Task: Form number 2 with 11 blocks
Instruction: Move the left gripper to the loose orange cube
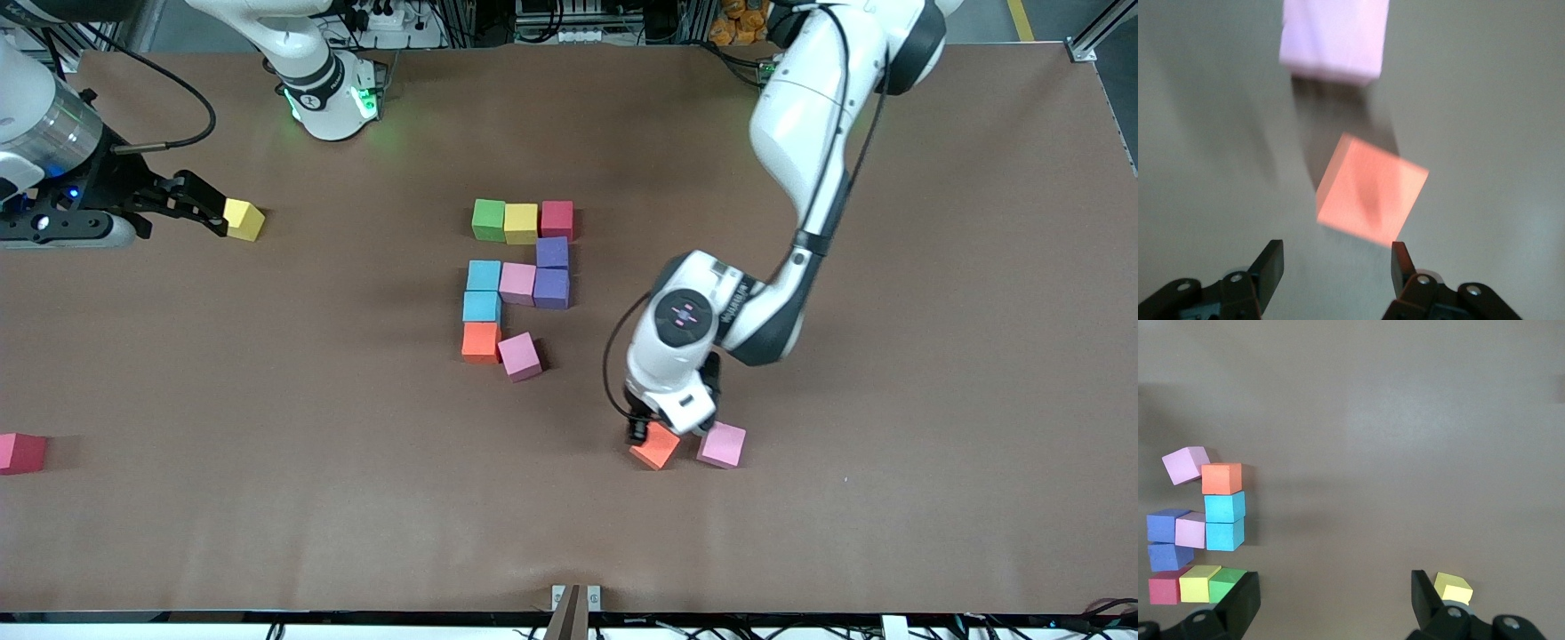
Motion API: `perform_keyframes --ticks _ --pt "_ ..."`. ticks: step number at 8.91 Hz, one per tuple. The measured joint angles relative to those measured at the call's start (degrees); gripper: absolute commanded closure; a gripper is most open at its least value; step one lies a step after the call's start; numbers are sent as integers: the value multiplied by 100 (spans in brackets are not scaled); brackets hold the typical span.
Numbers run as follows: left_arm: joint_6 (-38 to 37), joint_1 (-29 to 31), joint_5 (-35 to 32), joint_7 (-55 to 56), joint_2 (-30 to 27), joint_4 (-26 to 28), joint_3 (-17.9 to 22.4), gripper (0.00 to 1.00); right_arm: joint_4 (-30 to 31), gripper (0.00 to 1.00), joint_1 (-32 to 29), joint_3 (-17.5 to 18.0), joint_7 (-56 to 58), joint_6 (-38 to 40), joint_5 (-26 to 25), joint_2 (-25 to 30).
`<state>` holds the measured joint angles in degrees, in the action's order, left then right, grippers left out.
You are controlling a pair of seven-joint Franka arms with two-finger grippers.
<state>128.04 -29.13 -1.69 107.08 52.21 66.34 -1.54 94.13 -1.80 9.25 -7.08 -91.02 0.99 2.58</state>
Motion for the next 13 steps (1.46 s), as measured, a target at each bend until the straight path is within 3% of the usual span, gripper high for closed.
perform_keyframes --ticks 5,10,13 --pt "-167 304 0 -1640 -9 50 -31 27 -1 0 0 0 0 0 0 0" --pt "648 296 0 -1686 176 91 -37 27 -8 0 0 0 0 0 0 0" --pt "770 288 0 -1696 256 106 -37 27 -9 0 0 0 0 0 0 0"
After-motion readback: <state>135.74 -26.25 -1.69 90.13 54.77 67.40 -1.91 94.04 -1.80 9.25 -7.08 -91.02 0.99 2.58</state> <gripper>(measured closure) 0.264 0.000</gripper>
